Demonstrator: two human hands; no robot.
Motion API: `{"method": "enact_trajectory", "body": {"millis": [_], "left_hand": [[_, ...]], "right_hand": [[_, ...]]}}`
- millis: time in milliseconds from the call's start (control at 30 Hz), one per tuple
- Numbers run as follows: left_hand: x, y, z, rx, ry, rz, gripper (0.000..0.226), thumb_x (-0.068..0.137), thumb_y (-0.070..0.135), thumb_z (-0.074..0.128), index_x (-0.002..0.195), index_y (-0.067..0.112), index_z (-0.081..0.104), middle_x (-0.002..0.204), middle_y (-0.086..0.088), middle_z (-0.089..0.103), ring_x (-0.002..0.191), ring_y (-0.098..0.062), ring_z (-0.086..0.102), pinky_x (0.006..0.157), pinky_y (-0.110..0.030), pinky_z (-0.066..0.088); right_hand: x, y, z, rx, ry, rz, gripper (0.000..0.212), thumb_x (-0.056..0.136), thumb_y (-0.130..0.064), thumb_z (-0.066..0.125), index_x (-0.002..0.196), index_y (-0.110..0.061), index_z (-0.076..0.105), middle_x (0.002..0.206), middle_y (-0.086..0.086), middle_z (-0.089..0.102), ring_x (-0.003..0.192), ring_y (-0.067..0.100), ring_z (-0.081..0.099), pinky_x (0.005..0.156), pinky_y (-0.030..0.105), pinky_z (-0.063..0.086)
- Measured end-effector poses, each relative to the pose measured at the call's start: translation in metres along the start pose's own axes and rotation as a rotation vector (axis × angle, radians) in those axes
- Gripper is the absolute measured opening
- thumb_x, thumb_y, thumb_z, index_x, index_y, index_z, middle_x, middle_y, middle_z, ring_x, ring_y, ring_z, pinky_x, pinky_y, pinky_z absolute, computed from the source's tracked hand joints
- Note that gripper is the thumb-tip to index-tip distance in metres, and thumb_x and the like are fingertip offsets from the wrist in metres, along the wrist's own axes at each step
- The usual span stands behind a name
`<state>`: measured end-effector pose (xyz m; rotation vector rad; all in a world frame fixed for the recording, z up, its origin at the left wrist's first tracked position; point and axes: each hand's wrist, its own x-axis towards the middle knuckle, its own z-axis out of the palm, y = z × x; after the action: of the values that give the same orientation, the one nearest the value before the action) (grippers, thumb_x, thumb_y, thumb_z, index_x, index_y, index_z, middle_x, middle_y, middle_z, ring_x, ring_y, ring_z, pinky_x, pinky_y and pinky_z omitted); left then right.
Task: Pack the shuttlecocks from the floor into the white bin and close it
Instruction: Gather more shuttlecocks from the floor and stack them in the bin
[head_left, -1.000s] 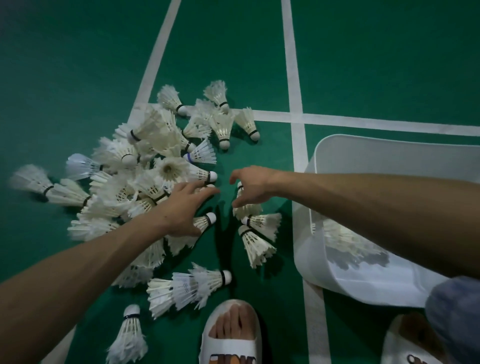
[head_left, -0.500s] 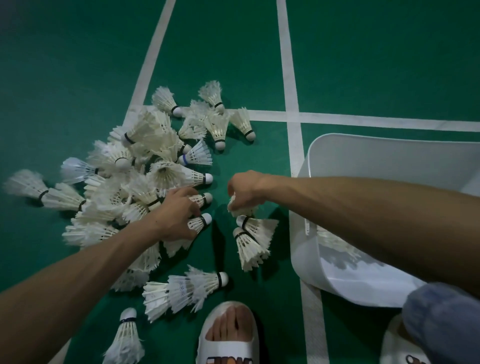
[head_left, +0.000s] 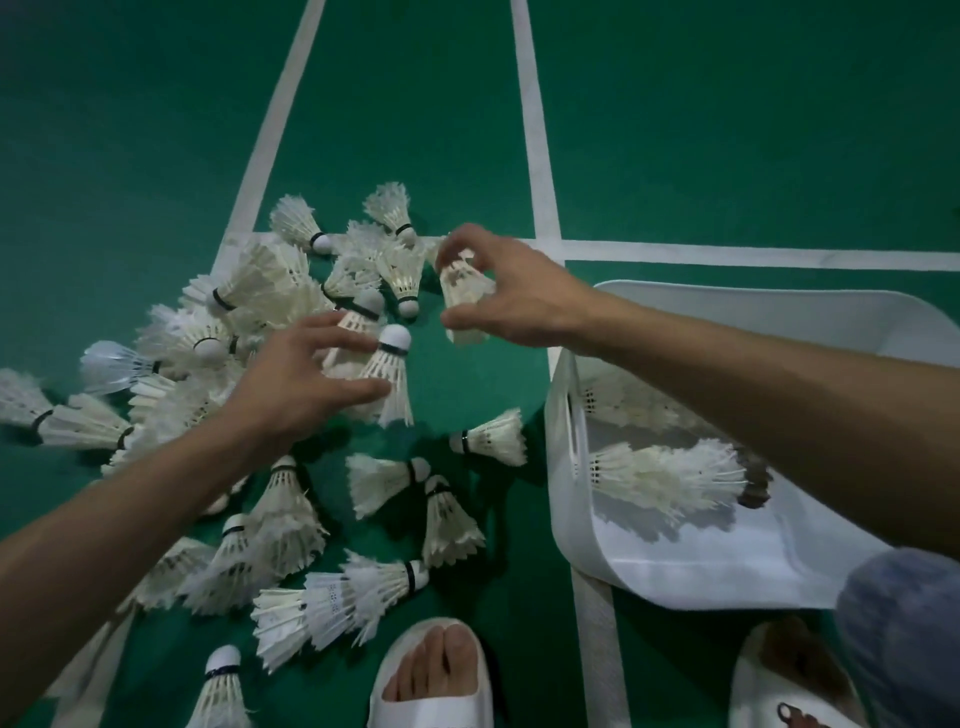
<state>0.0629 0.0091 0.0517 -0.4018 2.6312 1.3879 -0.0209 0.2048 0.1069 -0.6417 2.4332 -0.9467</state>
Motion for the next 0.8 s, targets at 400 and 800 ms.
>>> {"method": "enact_trajectory", "body": {"millis": [400,800], "left_hand": [[-0.021,0.134,0.011,-0.087,-0.201,0.329,0.043,0.053,0.032,0.077,0.095,0.033,0.069,0.131,0.023,0.045,0.097,0.008,0.054,0.07,-0.004,0.046],[-0.005,0.212,0.142,0.604,-0.939,0.451,0.073,0.067,0.025,0.083,0.121,0.049,0.042,0.122,0.021,0.05,0.085,0.003,0.053,0.066,-0.015,0.039]], "right_hand": [[-0.089,0.057,-0.105,0.142,0.287,0.157,0.05,0.065,-0.011,0.083,0.109,-0.025,0.066,0.105,-0.006,0.067,0.084,0.014,0.068,0.074,0.033,0.054],[-0.16,0.155,-0.136,-0.557,0.09,0.342,0.061,0.066,-0.025,0.08,0.124,-0.017,0.062,0.11,0.0,0.056,0.09,0.019,0.059,0.083,0.04,0.054]]}}
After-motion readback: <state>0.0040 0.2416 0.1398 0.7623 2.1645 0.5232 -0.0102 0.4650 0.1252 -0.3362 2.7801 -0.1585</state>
